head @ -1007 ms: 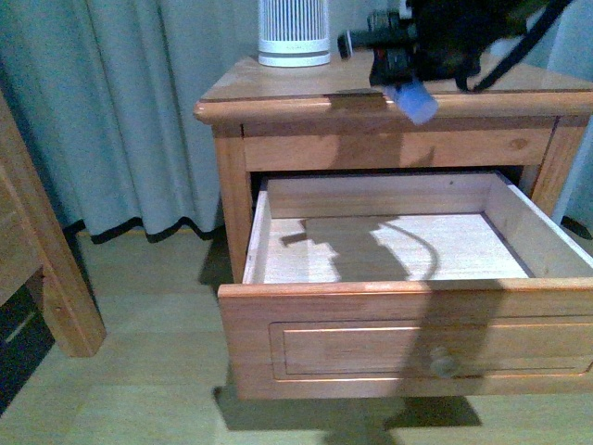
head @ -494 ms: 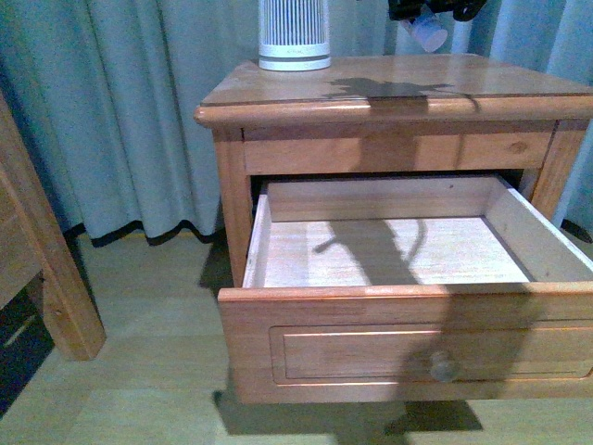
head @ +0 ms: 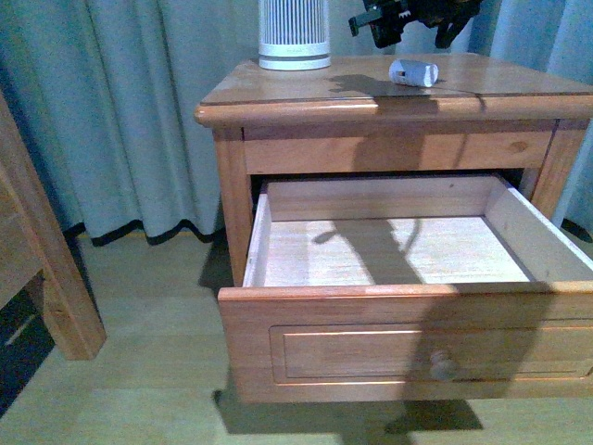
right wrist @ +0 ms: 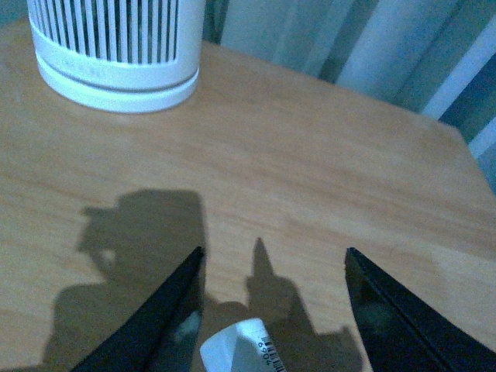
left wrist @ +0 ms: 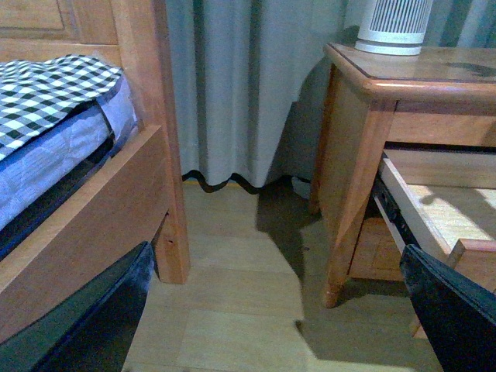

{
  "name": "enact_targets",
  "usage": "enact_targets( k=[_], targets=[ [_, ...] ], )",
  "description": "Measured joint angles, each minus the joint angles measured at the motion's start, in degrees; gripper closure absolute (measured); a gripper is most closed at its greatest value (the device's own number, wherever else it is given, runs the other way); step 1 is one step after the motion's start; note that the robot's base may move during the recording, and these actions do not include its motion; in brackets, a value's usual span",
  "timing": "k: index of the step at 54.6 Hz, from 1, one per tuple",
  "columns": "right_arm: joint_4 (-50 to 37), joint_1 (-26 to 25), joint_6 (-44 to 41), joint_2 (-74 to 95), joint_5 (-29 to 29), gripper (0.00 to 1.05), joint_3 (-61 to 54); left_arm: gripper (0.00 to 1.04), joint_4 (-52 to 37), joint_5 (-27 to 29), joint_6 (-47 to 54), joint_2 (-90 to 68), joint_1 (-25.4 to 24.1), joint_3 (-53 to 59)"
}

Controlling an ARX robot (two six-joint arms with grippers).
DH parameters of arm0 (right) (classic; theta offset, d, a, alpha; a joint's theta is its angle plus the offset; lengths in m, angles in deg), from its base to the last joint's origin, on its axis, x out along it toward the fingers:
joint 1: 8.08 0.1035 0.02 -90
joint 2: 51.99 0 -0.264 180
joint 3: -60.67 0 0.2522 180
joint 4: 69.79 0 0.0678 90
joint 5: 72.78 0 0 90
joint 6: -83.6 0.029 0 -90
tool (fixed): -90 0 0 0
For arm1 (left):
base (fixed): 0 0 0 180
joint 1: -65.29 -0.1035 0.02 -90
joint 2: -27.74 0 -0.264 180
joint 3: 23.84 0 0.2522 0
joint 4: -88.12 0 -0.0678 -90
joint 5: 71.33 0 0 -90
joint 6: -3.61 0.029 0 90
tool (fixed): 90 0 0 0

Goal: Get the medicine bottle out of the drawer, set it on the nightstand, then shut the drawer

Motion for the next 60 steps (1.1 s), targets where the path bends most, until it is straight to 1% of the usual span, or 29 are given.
enact_targets(
  k=[2, 4, 6, 9, 10, 13, 18, 23, 24, 27, 29, 31, 34, 35, 40, 45, 47, 48, 51, 52, 57, 60],
  targets=[
    [-1.6, 0.0, 0.0, -0.5, 0.3, 0.39, -1.0, 0.06, 0.0, 0.0, 0.0, 0.0, 0.0, 0.0],
    [-3.9, 0.1, 0.3, -2.1, 1.0, 0.31, -3.4, 0.06, 0.0, 0.0, 0.0, 0.0, 0.0, 0.0],
    [-5.5, 0.2, 0.5, -3.3, 1.6, 0.26, -5.2, 0.06, 0.0, 0.0, 0.0, 0.0, 0.0, 0.0],
    [-8.6, 0.3, 1.5, -6.7, 3.3, 0.16, -10.1, 0.06, 0.0, 0.0, 0.0, 0.0, 0.0, 0.0],
    [-9.1, 0.4, 1.7, -7.4, 3.6, 0.15, -11.0, 0.06, 0.0, 0.0, 0.0, 0.0, 0.0, 0.0],
    [-11.4, 0.7, 4.3, -12.7, 5.4, 0.06, -17.4, 0.06, 0.0, 0.0, 0.0, 0.0, 0.0, 0.0],
    [-14.1, 1.4, 8.8, -23.3, 8.6, 0.07, -28.2, 0.06, 0.0, 0.0, 0.0, 0.0, 0.0, 0.0],
    [-18.4, 2.4, 13.7, -37.1, 11.8, 0.07, -43.7, 0.06, 0.0, 0.0, 0.0, 0.0, 0.0, 0.0],
    [-18.8, 2.5, 13.9, -38.5, 12.0, 0.07, -45.3, 0.06, 0.0, 0.0, 0.0, 0.0, 0.0, 0.0],
    [-20.9, 3.1, 15.8, -46.6, 12.5, 0.07, -54.8, 0.06, 0.0, 0.0, 0.0, 0.0, 0.0, 0.0],
    [-21.1, 3.4, 16.8, -50.3, 12.5, 0.10, -59.7, 0.06, 0.0, 0.0, 0.0, 0.0, 0.0, 0.0],
    [-21.3, 3.7, 17.9, -54.9, 12.7, 0.17, -66.2, 0.06, 0.0, 0.0, 0.0, 0.0, 0.0, 0.0],
    [-22.0, 4.5, 18.5, -60.4, 11.3, 0.27, -76.0, 0.06, 0.0, 0.0, 0.0, 0.0, 0.0, 0.0],
    [-22.1, 4.6, 18.7, -61.1, 11.2, 0.28, -77.6, 0.06, 0.0, 0.0, 0.0, 0.0, 0.0, 0.0],
    [-22.9, 5.9, 21.0, -67.6, 8.8, 0.47, -94.2, 0.06, 0.0, 0.0, 0.0, 0.0, 0.0, 0.0],
    [-25.4, 6.9, 22.4, -69.2, 6.4, 0.63, -104.3, 0.06, 0.0, 0.0, 0.0, 0.0, 0.0, 0.0],
    [-28.0, 7.3, 22.4, -68.4, 5.1, 0.70, -107.8, 0.06, 0.0, 0.0, 0.0, 0.0, 0.0, 0.0],
    [-28.8, 7.4, 22.4, -68.1, 4.9, 0.72, -108.5, 0.06, 0.0, 0.0, 0.0, 0.0, 0.0, 0.0],
    [-35.1, 8.1, 21.9, -64.7, 3.2, 0.82, -112.1, 0.06, 0.0, 0.0, 0.0, 0.0, 0.0, 0.0],
    [-36.4, 8.2, 21.6, -63.9, 2.8, 0.84, -112.5, 0.06, 0.0, 0.0, 0.0, 0.0, 0.0, 0.0],
    [-50.2, 8.3, 19.3, -52.6, 1.0, 1.02, -113.4, 0.06, 0.0, 0.0, 0.0, 0.0, 0.0, 0.0],
    [-55.7, 8.0, 17.9, -46.7, 0.4, 1.01, -112.5, 0.06, 0.0, 0.0, 0.0, 0.0, 0.0, 0.0]
  ],
)
